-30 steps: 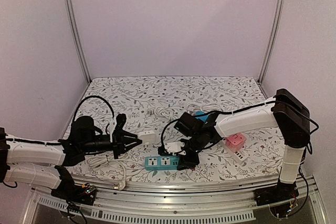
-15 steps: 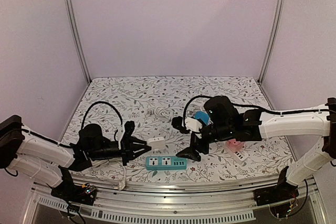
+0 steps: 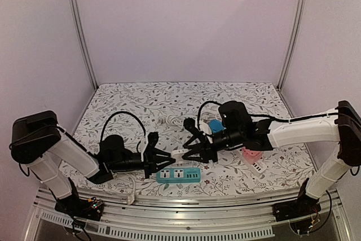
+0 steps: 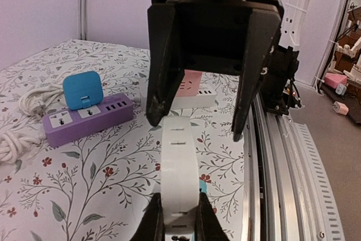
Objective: Insert the plug
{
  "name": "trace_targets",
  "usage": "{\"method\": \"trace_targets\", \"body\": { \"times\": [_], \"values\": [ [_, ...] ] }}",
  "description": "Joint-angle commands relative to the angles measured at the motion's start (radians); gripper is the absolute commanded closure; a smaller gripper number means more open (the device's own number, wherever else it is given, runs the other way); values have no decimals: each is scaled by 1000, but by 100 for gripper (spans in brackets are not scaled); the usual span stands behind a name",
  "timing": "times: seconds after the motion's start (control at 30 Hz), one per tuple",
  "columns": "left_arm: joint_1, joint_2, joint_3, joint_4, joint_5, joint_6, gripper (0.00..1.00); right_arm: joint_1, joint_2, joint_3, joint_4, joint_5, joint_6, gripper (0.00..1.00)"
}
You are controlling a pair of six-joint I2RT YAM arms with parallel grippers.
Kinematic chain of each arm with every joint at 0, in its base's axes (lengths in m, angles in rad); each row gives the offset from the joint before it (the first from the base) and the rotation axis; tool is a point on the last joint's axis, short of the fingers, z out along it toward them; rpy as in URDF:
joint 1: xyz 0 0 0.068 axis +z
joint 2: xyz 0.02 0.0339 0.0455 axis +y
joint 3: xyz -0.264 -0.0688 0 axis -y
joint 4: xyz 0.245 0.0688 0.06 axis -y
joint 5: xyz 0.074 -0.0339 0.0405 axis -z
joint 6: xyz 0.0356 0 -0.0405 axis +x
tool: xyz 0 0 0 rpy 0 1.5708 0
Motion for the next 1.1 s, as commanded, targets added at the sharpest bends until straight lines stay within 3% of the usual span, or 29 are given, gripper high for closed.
{"method": "trace_targets", "body": {
  "times": [0.0, 0.27, 0.33, 0.43, 0.7, 0.83, 1.07],
  "values": [
    [-22, 35, 27, 83, -4, 5, 100, -1, 53, 9, 0, -46, -9, 59],
    [-26, 52, -3, 122, -12, 29, 100, -5, 109, 36, -59, -36, -45, 60],
    [-26, 51, -10, 125, -12, 39, 100, -7, 121, 45, -64, -41, -49, 68],
    [-26, 51, -16, 117, -15, 28, 100, -6, 129, 59, -61, -52, -53, 90],
    [-24, 77, -24, 102, -23, 79, 100, 13, 154, 90, -61, -57, -30, 92],
    [-22, 109, -6, 97, -4, 140, 100, 35, 153, 91, -62, 7, -36, 100],
    [-12, 161, -2, 70, 23, 237, 100, 61, 187, 124, -129, 125, -95, 100]
  ]
}}
